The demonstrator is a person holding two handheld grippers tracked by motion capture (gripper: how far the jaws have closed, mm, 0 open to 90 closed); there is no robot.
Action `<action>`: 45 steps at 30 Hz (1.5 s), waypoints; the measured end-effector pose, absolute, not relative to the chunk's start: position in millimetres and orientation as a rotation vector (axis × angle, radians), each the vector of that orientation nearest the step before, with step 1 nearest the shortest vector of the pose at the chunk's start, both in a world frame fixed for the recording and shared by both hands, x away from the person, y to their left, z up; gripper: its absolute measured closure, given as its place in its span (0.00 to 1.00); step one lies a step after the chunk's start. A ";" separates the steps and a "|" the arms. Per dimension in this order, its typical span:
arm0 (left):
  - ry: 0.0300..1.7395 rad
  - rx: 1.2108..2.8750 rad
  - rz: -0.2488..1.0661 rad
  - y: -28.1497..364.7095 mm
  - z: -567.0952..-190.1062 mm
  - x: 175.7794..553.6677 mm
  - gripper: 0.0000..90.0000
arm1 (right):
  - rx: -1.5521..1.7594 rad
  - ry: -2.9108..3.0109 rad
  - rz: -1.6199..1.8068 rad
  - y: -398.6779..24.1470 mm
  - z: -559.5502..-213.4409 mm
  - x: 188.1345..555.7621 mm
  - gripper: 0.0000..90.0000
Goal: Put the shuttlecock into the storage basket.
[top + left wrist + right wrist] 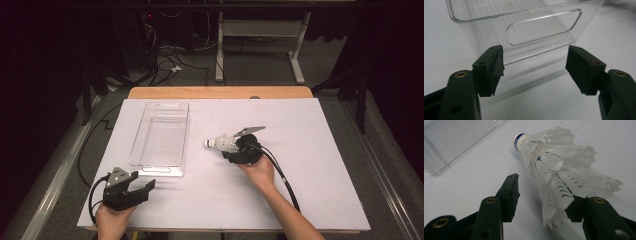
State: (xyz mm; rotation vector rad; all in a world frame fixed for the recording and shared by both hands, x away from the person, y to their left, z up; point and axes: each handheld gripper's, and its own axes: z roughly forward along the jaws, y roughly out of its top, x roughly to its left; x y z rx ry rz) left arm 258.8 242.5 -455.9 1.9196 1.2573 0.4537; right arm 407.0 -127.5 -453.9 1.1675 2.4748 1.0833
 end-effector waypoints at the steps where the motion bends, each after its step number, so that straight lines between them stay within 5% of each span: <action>1: 1.258 1.922 0.453 242.5 -455.6 258.6 0.35 | 1.162 2.472 1.087 -126.8 -454.5 407.3 0.59; 12: 1.255 1.920 0.455 243.1 -455.8 258.2 0.35 | 1.192 2.444 1.082 -125.3 -458.9 412.3 0.64; 31: 1.253 1.920 0.456 242.6 -455.8 258.2 0.35 | 1.181 2.485 1.076 -121.9 -458.5 413.5 0.96; 45: 1.250 1.923 0.458 242.6 -455.6 258.2 0.35 | 1.198 2.485 1.090 -126.0 -452.8 413.8 1.00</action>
